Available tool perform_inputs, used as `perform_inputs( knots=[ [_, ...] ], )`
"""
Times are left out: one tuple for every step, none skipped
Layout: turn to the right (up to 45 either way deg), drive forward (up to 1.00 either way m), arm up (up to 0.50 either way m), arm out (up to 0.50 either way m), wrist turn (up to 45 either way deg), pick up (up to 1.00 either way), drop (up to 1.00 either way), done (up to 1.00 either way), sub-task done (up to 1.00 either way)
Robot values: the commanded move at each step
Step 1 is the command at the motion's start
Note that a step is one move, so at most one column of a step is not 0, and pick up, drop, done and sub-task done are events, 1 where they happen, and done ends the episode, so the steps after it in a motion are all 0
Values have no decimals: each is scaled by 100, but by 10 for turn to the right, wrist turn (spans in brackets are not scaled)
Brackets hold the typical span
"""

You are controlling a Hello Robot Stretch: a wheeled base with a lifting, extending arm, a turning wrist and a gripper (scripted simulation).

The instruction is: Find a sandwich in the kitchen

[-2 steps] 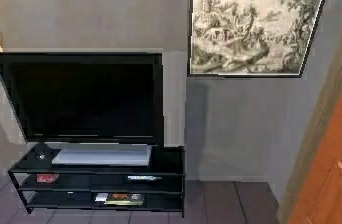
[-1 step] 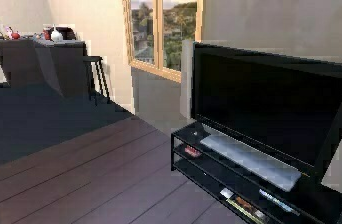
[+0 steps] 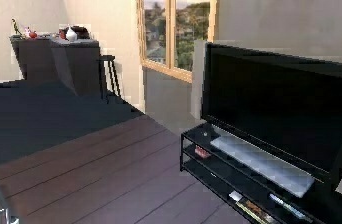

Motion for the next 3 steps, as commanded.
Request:
perform_inputs(
  knots=[
    [0, 75, 0, 0, 0, 0, 0, 0, 0],
    [-450, 0, 0, 0, 0, 0, 0, 0, 0],
    [0, 100, 0, 0, 0, 0, 0, 0, 0]
  ],
)
